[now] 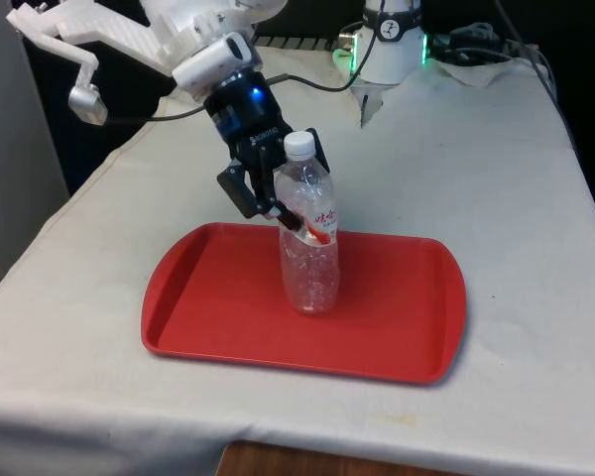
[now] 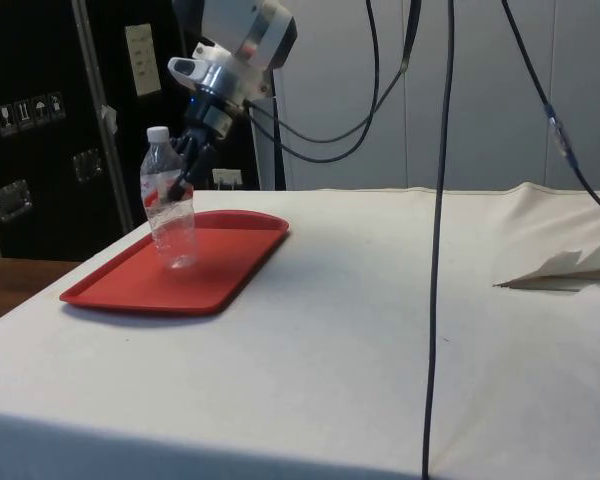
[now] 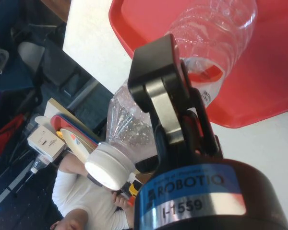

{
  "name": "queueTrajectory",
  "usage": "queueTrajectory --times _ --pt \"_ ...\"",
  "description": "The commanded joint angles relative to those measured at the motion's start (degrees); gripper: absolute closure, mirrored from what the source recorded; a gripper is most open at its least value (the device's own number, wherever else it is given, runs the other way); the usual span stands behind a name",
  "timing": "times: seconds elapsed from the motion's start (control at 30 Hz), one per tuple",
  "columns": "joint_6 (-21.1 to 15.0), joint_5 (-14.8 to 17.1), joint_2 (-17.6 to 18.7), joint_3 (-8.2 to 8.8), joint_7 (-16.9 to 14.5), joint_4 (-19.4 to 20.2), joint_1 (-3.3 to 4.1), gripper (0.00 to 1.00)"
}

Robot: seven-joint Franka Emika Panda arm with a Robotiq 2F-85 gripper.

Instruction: Place the bottle upright on the tray.

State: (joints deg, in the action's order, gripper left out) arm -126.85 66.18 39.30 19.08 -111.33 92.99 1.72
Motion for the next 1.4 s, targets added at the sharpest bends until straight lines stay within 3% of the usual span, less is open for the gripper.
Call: queueTrajectory --times 0.0,0.1,0.13,0.2,0.37,0.43,0.5,0.7,0.77,0.8,1.0,1.37 --pt "-0.3 -0.3 0.4 0.17 0.4 -0.4 0.23 1.00" --pt "-0.5 -0.5 0.4 0.23 0.5 -0.4 0.46 1.00" --pt "-0.2 -0.1 0.1 0.00 0.0 0.0 0.17 1.00" --pt "-0.7 -0.6 0.4 0.23 0.6 -0.4 0.63 1.00" --pt "-0.9 -0.8 0.5 0.34 0.7 -0.5 0.97 1.00" --pt "-0.5 -0.2 0.1 0.00 0.1 -0.1 0.63 1.00" --pt "-0.9 -1.0 0.6 0.40 0.7 -0.6 1.09 1.00" --pt "-0.9 -1.0 0.8 0.52 0.7 -0.9 1.09 1.00" --pt "-0.5 -0.3 0.5 0.23 0.1 -0.6 0.74 1.00" --pt "-0.7 -1.0 0.8 0.63 0.6 -0.9 0.97 1.00" --pt "-0.1 -0.7 0.9 1.32 0.1 -0.9 0.74 1.00" --pt "-0.1 -0.5 0.8 1.49 0.1 -0.7 0.86 1.00"
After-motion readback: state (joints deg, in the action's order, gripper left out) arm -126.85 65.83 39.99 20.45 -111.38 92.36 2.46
